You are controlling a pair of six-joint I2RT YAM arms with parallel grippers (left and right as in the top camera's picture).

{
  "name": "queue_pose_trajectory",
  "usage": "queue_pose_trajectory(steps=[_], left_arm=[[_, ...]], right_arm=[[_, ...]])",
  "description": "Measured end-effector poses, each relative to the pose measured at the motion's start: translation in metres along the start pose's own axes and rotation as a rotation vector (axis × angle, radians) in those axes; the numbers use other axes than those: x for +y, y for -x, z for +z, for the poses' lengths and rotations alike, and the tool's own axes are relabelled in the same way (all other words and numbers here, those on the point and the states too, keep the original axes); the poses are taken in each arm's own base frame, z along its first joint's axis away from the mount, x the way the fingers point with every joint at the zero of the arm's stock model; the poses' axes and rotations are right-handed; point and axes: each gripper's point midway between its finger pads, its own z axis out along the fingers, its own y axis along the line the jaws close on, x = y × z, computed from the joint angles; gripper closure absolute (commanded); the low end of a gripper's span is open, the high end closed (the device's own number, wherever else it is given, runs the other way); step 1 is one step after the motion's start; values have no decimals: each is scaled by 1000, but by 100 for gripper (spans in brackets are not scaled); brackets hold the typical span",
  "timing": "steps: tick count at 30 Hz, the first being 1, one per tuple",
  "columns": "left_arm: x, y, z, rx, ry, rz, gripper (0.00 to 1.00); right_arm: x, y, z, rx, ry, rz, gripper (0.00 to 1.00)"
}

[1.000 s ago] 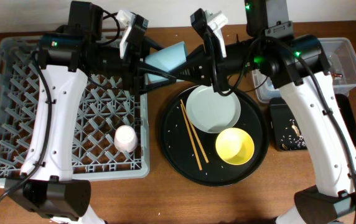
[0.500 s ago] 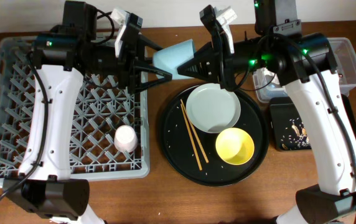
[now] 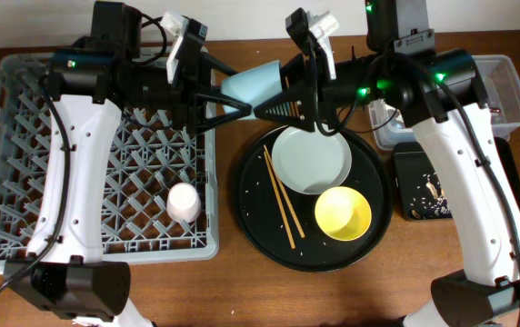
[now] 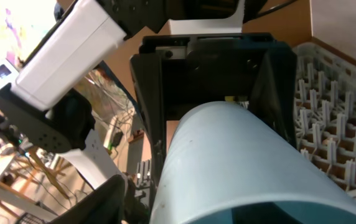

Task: Sort waste into correct bins and load items into the dishwasher rack
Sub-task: 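Place the blue cup into the rack with left gripper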

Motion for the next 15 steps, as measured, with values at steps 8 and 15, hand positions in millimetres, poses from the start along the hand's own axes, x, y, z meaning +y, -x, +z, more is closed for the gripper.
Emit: queue_pose_trajectory(steps=[8, 15], left_arm=[[30, -16, -22, 82, 173, -15, 38], [115, -99, -106, 508, 943, -373, 38]], right_arm=[[-55, -19, -82, -47, -248, 223, 1], [-97, -79, -120, 140, -610, 428, 2]])
